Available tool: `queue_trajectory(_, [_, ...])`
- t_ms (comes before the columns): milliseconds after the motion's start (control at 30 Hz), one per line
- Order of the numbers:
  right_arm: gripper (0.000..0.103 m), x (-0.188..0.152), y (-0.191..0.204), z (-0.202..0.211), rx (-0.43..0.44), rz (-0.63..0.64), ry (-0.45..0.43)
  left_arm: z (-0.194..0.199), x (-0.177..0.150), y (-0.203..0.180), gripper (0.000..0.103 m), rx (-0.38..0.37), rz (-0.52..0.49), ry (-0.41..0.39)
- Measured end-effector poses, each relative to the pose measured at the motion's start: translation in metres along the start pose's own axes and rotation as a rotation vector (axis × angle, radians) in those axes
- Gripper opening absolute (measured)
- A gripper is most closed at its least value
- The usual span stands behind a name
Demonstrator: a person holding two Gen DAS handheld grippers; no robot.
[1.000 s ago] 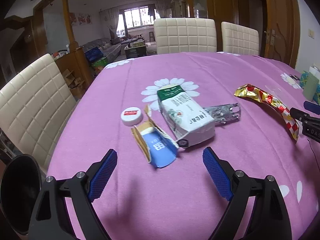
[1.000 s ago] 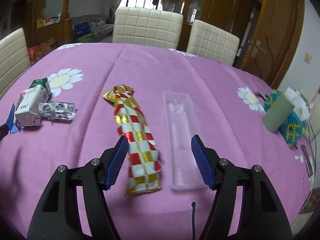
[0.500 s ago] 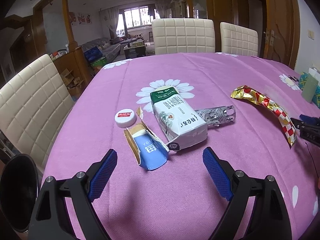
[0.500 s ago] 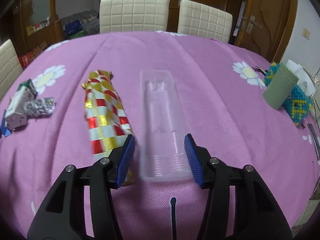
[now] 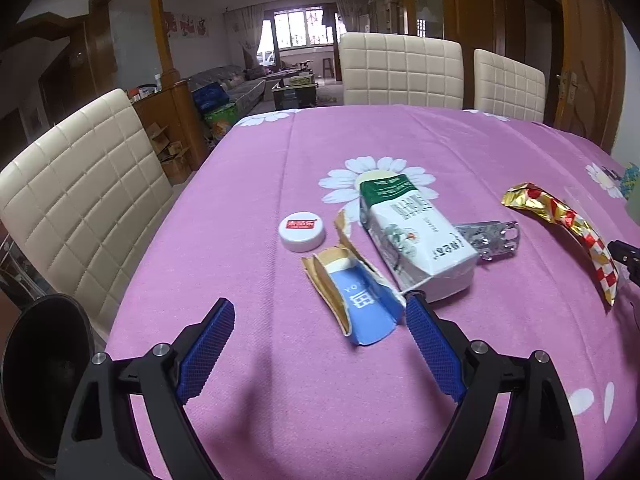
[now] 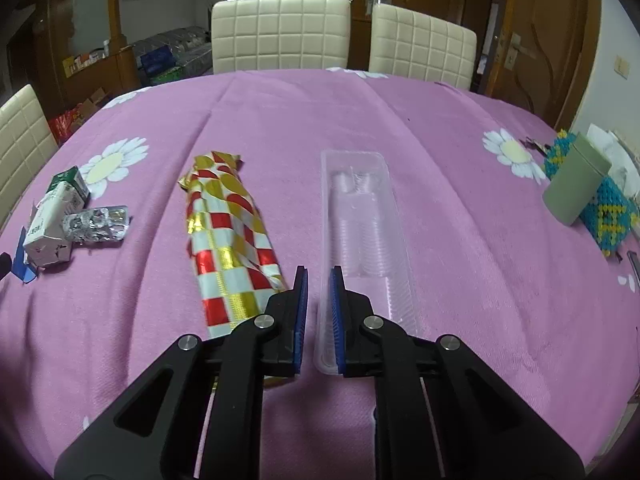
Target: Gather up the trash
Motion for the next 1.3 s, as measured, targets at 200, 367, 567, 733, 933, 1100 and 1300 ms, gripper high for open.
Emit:
queue_trajectory(200, [0.012,0.005,0.012,0.002,0.018,0.012,-0.012,-0.012,-0.002,0.0,0.083,0.015,-0.026,0.021])
queue_trajectory(367, [0.012,0.007,0.015,0.002,0.026,0.014,-0.016,-0.032,-0.009,0.004,0.037,0.004,-0.016,0.11])
queue_trajectory(567, [0.012,0.01,0.018,0.009,0.015,0.028,-0.037,-0.025,-0.011,0.004,0.008,-0.019,-0.023,0.098])
queue_trajectory(733, [0.012,0.014,0.026,0.02,0.013,0.065,-0.069,-0.005,-0.007,0.005,0.006,0.011,-0.067,0.026])
queue_trajectory(933, [0.012,0.019,0.049,0.034,0.038,0.122,-0.108,0.008,-0.004,0.013,0.006,0.026,-0.074,-0.017])
queue_trajectory(1100, [0.012,0.018,0.079,0.04,0.082,0.194,-0.118,0.014,-0.006,0.019,0.006,0.034,-0.084,-0.037])
queue_trajectory(1300, [0.012,0.013,0.117,0.045,0.168,0.266,-0.122,0.018,-0.011,0.029,0.006,0.045,-0.086,-0.047])
Point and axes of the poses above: each gripper's, at about its wrist camera, not at the fingertips, and z roughly against the way its jaws point, y to its left, x to its top, the point moved 6 cm from there along -z, roughly the way its jaws point, and after that the axes turned 9 degrees about x, right-handed, at the moved point
